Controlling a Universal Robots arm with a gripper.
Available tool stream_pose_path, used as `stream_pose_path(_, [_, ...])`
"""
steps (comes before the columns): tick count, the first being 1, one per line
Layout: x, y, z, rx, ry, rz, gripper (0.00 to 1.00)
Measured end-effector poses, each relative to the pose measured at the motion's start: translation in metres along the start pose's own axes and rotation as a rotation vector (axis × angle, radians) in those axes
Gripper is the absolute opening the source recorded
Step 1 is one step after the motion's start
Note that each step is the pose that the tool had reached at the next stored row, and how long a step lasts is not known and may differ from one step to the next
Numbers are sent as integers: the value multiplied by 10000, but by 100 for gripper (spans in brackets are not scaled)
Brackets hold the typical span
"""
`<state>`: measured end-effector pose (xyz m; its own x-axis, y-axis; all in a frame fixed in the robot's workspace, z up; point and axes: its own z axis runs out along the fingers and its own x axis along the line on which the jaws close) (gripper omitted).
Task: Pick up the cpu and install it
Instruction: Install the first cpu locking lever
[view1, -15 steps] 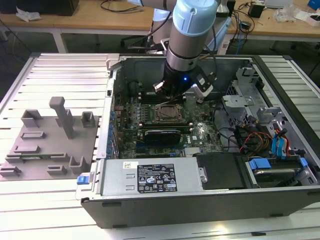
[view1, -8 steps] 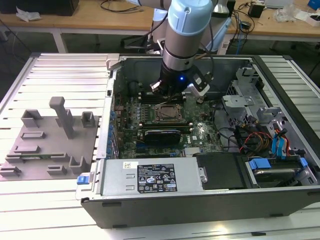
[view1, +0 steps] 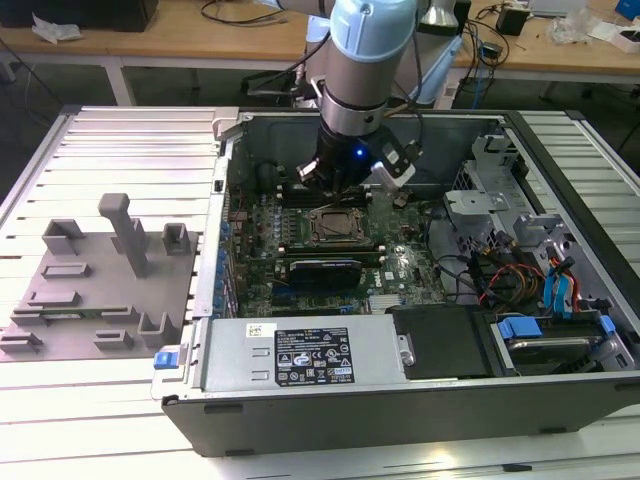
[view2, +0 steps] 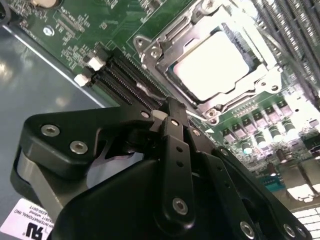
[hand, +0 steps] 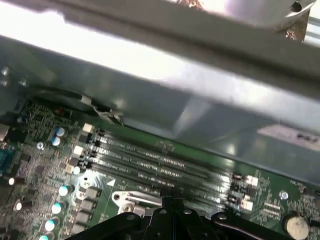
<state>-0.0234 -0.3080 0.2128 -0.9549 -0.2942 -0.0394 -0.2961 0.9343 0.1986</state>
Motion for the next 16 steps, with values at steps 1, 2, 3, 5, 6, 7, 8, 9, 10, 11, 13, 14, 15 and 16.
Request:
stream_pose_path(1, [1, 5, 2, 0, 0, 0, 11])
stream_pose_path(2, [5, 6, 3, 3, -5, 4, 11])
stream_pose_path(3, [10, 8, 8, 7, -21, 13, 11])
stream_pose_path(5, [15, 7, 20, 16, -54, 19, 11])
stream_pose_path(6, [15, 5, 27, 21, -69, 17, 11])
stream_pose_path(7, [16, 4, 32, 25, -81, 16, 11])
stream_pose_path(8, [16, 3, 39, 31, -97, 12, 11])
stream_pose_path(9, [16, 1, 45, 35, -111, 9, 11])
stream_pose_path(10, [17, 0, 53, 40, -127, 6, 11])
stream_pose_path(11, [17, -1, 59, 44, -139, 3, 11])
stream_pose_path(13, [17, -5, 76, 54, -170, -4, 11])
stream_pose_path(14, [18, -6, 83, 57, -182, -6, 11])
stream_pose_path(15, [18, -8, 89, 61, -192, -9, 11])
stream_pose_path(16, [18, -9, 94, 66, -203, -12, 11])
